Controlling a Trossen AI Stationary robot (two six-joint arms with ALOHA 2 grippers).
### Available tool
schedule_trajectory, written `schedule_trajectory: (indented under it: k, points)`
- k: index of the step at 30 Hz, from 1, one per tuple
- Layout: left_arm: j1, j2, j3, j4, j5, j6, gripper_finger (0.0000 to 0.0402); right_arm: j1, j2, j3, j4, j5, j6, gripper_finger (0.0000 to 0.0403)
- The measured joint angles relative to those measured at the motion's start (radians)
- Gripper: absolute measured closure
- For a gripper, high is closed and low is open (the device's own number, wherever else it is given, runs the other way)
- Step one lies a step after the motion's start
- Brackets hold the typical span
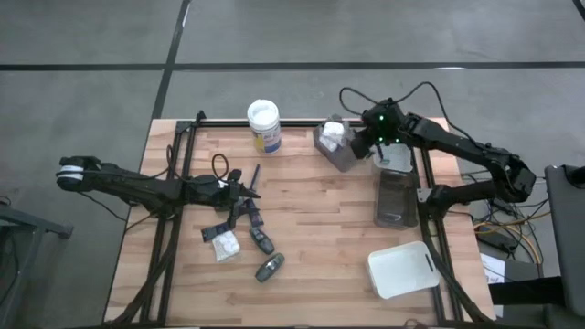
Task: Pick & Place Travel size toiletries
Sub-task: Put the right blue razor into the gray bin
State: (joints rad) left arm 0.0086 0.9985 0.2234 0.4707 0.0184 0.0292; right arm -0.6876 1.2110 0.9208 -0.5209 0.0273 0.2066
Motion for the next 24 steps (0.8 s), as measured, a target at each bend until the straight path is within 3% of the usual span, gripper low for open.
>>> schedule_trajectory:
  k: [16, 24]
  points:
    - [0.000, 0.000, 0.000, 0.000, 0.000, 0.000, 0.0209, -0.276, 0.000, -0.140, -0.006, 0.000, 0.020, 0.0361]
    - [0.000, 0.000, 0.000, 0.000, 0.000, 0.000, 0.0209, -0.349, 0.000, -0.158, 0.002, 0.000, 0.021, 0.0367]
